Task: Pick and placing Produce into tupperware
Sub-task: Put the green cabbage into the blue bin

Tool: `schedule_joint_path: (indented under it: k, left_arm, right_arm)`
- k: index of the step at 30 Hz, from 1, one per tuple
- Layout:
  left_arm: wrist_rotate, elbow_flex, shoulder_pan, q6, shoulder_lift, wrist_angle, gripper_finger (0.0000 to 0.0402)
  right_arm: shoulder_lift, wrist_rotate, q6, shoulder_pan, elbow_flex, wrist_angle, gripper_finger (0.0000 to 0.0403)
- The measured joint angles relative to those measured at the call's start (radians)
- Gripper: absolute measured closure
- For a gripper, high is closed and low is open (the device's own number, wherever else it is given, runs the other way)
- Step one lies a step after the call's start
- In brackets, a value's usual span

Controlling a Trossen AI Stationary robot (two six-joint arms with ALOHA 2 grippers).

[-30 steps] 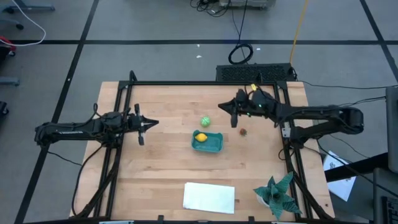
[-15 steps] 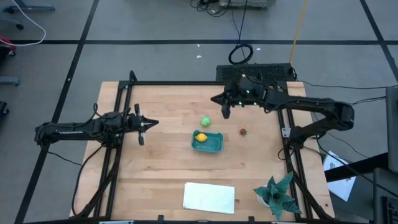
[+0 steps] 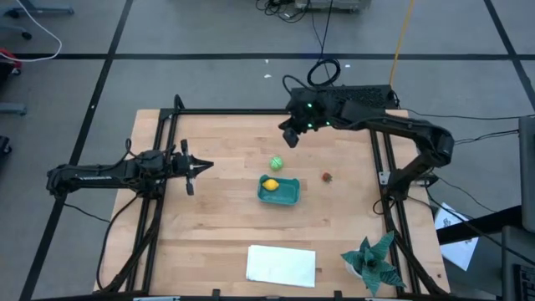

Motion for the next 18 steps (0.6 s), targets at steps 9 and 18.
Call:
schedule_joint_path:
  k: [9,18]
  left_arm:
    - [0.0,0.0,0.0,0.005,0.0,-0.005,0.0376]
    - [0.0,0.0,0.0,0.02,0.0,-0.024,0.0376]
  right_arm:
    - [0.143,-0.134,0.013,-0.023,0.132,-0.131,0.0403]
    - [0.256,-0.159,-0.003,-0.023,0.199,-0.218,0.0403]
